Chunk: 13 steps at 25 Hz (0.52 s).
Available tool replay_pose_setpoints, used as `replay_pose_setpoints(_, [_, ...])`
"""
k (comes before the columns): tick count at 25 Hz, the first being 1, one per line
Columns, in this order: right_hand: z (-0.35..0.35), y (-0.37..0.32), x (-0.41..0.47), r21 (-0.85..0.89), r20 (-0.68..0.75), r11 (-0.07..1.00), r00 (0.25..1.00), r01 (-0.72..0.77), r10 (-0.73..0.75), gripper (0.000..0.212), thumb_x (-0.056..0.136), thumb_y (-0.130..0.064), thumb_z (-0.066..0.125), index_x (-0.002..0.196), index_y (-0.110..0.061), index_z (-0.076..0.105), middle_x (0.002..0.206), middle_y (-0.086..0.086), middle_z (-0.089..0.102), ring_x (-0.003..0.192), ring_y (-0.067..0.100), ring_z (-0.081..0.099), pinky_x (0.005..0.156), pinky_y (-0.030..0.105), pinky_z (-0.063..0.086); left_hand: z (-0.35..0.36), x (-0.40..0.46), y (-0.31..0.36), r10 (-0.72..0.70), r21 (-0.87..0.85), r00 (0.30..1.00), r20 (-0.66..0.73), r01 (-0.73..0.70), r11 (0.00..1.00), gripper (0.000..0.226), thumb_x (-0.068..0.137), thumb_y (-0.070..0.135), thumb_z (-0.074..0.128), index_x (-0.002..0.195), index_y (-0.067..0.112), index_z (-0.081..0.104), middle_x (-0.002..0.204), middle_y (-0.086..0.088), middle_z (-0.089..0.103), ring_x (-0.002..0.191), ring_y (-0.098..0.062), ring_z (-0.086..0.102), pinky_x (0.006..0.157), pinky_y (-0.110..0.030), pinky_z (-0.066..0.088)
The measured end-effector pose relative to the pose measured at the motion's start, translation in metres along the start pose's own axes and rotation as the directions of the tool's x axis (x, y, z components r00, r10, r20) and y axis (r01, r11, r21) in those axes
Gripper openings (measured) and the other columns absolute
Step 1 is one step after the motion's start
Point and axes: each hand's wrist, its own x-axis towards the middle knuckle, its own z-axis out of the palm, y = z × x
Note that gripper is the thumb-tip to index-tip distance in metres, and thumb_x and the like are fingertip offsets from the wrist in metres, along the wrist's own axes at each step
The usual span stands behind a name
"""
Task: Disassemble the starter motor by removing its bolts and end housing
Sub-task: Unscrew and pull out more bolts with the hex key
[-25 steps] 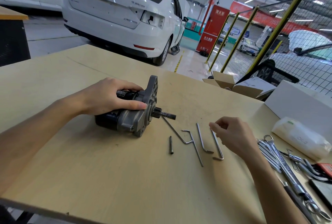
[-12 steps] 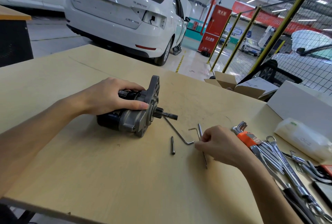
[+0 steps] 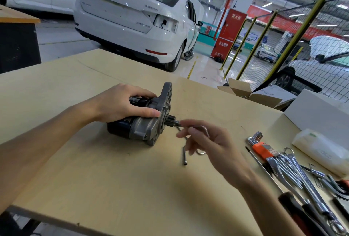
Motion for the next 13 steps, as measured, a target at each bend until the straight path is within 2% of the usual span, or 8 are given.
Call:
replay_pose_setpoints(2, [0.020,-0.001,0.002,0.000,0.003,0.995,0.995,0.103,-0.103,0.022,0.100,-0.006,0.048,0.113,-0.004,0.066,0.087,0.007,0.072,0.071,0.014,0.063,0.067,0.024,0.051,0.001,-0.003,0.000,0.036,-0.005,0.998,-0.051,-0.037,0.999,0.066,0.065,0.079,0.062,0.117,0.039,0.068,0.113,0.024,0.068,0.107,0.005,0.060,0.100,-0.031,0.047])
replay_pose_setpoints(3, [0.029,-0.003,0.004,-0.047,-0.027,0.984,0.984,0.174,-0.175,0.020,0.100,-0.008,0.050,0.108,-0.005,0.068,0.081,0.005,0.070,0.069,0.011,0.062,0.066,0.022,0.050,0.003,-0.006,0.000,0.085,0.023,0.986,-0.141,-0.082,0.996,0.058,0.071,0.074,0.060,0.113,0.036,0.070,0.109,0.021,0.069,0.103,0.003,0.061,0.096,-0.031,0.048])
replay_pose_setpoints(5, [0.041,-0.009,0.013,-0.183,-0.129,0.937,0.937,0.298,-0.324,0.017,0.100,-0.015,0.054,0.091,-0.011,0.068,0.066,-0.005,0.062,0.060,0.005,0.055,0.060,0.020,0.045,0.007,-0.011,0.003,0.279,0.186,0.884,-0.374,-0.224,0.957,0.043,0.084,0.056,0.057,0.103,0.022,0.074,0.099,0.013,0.071,0.092,-0.004,0.063,0.087,-0.033,0.049])
replay_pose_setpoints(6, [0.045,-0.011,0.019,-0.234,-0.180,0.913,0.908,0.335,-0.379,0.018,0.099,-0.018,0.056,0.084,-0.012,0.065,0.061,-0.008,0.057,0.056,0.005,0.050,0.056,0.020,0.042,0.009,-0.016,0.006,0.385,0.278,0.816,-0.431,-0.286,0.917,0.038,0.089,0.047,0.055,0.098,0.016,0.076,0.095,0.008,0.073,0.087,-0.009,0.065,0.082,-0.035,0.049])
replay_pose_setpoints(7, [0.047,-0.013,0.026,-0.290,-0.213,0.888,0.880,0.357,-0.424,0.021,0.098,-0.020,0.057,0.080,-0.012,0.062,0.059,-0.008,0.053,0.053,0.005,0.046,0.053,0.022,0.039,0.010,-0.021,0.007,0.468,0.352,0.775,-0.424,-0.335,0.874,0.037,0.091,0.041,0.054,0.095,0.013,0.077,0.094,0.004,0.074,0.084,-0.014,0.067,0.079,-0.036,0.051])
replay_pose_setpoints(9, [0.049,-0.010,0.037,-0.453,-0.191,0.807,0.843,0.380,-0.503,0.025,0.098,-0.022,0.057,0.077,-0.009,0.057,0.064,-0.004,0.051,0.057,0.011,0.045,0.053,0.028,0.039,0.013,-0.032,0.001,0.559,0.457,0.778,-0.285,-0.402,0.793,0.045,0.090,0.047,0.057,0.106,0.010,0.077,0.107,-0.003,0.074,0.094,-0.022,0.070,0.082,-0.036,0.054])
replay_pose_setpoints(11, [0.049,-0.002,0.039,-0.540,-0.063,0.730,0.844,0.420,-0.532,0.017,0.098,-0.017,0.057,0.085,-0.007,0.062,0.077,0.001,0.057,0.068,0.017,0.052,0.061,0.032,0.045,0.010,-0.042,-0.008,0.565,0.516,0.815,-0.127,-0.432,0.740,0.065,0.084,0.059,0.063,0.125,0.009,0.068,0.129,-0.009,0.065,0.114,-0.026,0.064,0.095,-0.040,0.052])
replay_pose_setpoints(13, [0.043,0.006,0.035,-0.621,0.079,0.614,0.818,0.488,-0.569,0.011,0.096,-0.010,0.060,0.099,-0.006,0.070,0.088,0.004,0.064,0.079,0.020,0.057,0.068,0.031,0.047,0.008,-0.047,-0.012,0.596,0.563,0.801,-0.053,-0.469,0.681,0.075,0.082,0.064,0.065,0.133,0.010,0.060,0.140,-0.012,0.055,0.124,-0.027,0.055,0.103,-0.042,0.045])
